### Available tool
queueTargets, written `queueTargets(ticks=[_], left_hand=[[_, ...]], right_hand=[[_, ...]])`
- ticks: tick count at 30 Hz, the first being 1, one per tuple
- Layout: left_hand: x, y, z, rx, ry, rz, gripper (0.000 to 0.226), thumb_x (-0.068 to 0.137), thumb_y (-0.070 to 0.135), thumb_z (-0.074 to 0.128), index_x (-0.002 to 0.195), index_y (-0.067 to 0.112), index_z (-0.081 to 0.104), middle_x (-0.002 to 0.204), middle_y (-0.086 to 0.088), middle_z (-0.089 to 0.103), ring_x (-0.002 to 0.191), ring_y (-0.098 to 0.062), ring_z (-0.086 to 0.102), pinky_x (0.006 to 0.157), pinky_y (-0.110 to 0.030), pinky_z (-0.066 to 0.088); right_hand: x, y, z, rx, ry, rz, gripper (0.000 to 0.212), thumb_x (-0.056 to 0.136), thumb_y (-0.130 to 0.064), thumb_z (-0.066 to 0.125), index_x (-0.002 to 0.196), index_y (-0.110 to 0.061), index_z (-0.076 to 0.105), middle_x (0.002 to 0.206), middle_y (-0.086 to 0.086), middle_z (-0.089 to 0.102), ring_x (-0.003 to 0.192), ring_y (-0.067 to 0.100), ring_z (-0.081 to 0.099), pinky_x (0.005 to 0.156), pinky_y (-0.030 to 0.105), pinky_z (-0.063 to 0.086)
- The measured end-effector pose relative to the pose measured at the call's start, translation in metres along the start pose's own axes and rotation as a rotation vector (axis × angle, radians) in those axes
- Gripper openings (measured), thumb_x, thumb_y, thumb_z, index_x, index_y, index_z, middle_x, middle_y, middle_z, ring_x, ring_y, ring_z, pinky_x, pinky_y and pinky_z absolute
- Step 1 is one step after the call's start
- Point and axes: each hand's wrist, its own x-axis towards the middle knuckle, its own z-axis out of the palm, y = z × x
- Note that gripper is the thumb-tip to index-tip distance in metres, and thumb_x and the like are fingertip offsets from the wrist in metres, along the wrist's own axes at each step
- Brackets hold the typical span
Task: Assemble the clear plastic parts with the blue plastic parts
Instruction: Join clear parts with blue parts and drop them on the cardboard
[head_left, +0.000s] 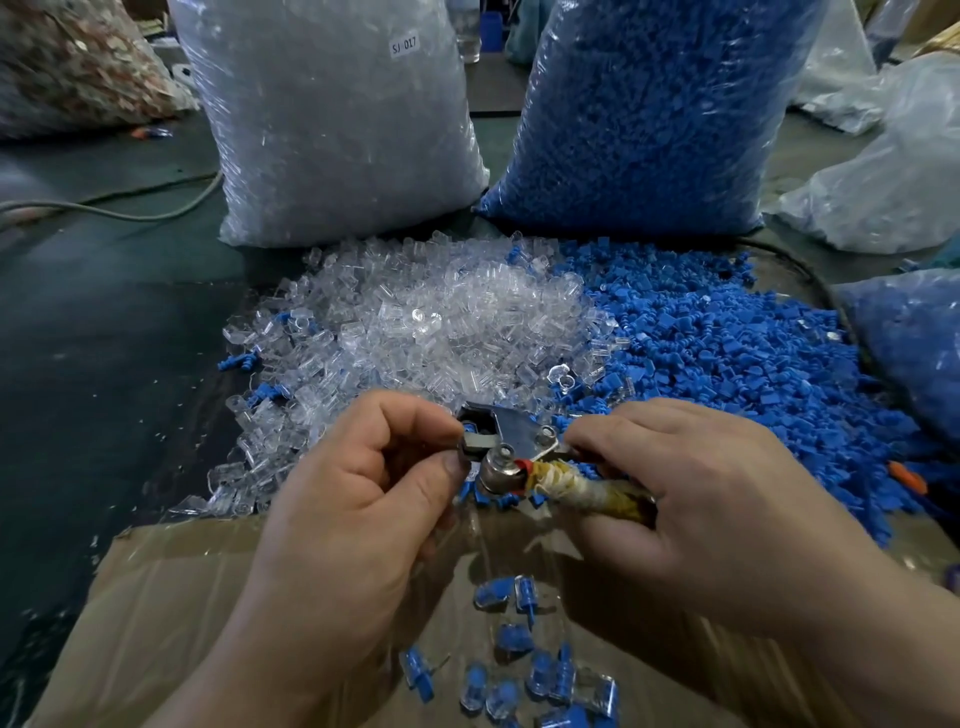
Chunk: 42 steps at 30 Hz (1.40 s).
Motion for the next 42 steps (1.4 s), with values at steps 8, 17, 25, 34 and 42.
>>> queueTargets(ticks=[8, 17, 25, 34, 42], left_hand=[[0.003, -0.001, -0.004, 0.132, 0.098, -0.030, 0.019, 0.083, 0.017, 0.071, 0.085, 0.036, 0.069, 0.065, 0.001, 0.067, 0.047, -0.004, 0.058, 0.044, -0.016, 0.047], [-0.001, -0.001, 0.003, 0.180, -0.068, -0.242, 0.029, 0.089, 0.012, 0.067, 0.082, 0.040, 0.067, 0.057, -0.007, 0.068, 0.039, -0.008, 0.055, 0.040, -0.014, 0.042], [-0.005, -0.002, 0.011, 0.210, -0.002, -0.172, 0.020, 0.086, 0.020, 0.070, 0.087, 0.040, 0.068, 0.059, -0.004, 0.069, 0.044, -0.013, 0.060, 0.040, -0.022, 0.045], [-0.012, 0.010, 0.007, 0.266, -0.012, 0.093, 0.017, 0.088, 0.056, 0.059, 0.092, 0.043, 0.069, 0.071, 0.014, 0.071, 0.060, 0.001, 0.066, 0.051, -0.007, 0.046], [-0.006, 0.004, 0.000, 0.168, -0.200, 0.006, 0.036, 0.082, 0.064, 0.065, 0.082, 0.028, 0.066, 0.053, 0.004, 0.055, 0.046, -0.004, 0.046, 0.041, -0.018, 0.037]], right_hand=[[0.000, 0.014, 0.000, -0.036, 0.112, 0.096, 0.054, 0.077, -0.062, 0.046, 0.117, -0.030, 0.061, 0.096, -0.019, 0.061, 0.090, 0.008, 0.055, 0.079, 0.023, 0.042], [0.021, 0.031, 0.007, -0.218, -0.007, 0.306, 0.073, 0.072, -0.076, 0.037, 0.130, -0.033, 0.052, 0.122, -0.008, 0.058, 0.112, 0.022, 0.044, 0.095, 0.041, 0.031], [0.007, -0.020, 0.014, -0.072, 0.174, -0.052, 0.026, 0.088, -0.053, 0.046, 0.096, -0.033, 0.061, 0.089, -0.015, 0.063, 0.083, 0.011, 0.059, 0.085, 0.035, 0.047], [0.004, -0.026, 0.021, 0.001, 0.287, -0.155, 0.028, 0.098, -0.033, 0.041, 0.080, -0.019, 0.058, 0.075, -0.003, 0.055, 0.068, 0.021, 0.050, 0.065, 0.036, 0.038], [0.000, -0.039, 0.015, 0.367, 0.078, 0.011, 0.031, 0.094, -0.042, 0.042, 0.072, -0.021, 0.051, 0.065, -0.010, 0.049, 0.063, 0.011, 0.046, 0.058, 0.034, 0.040]])
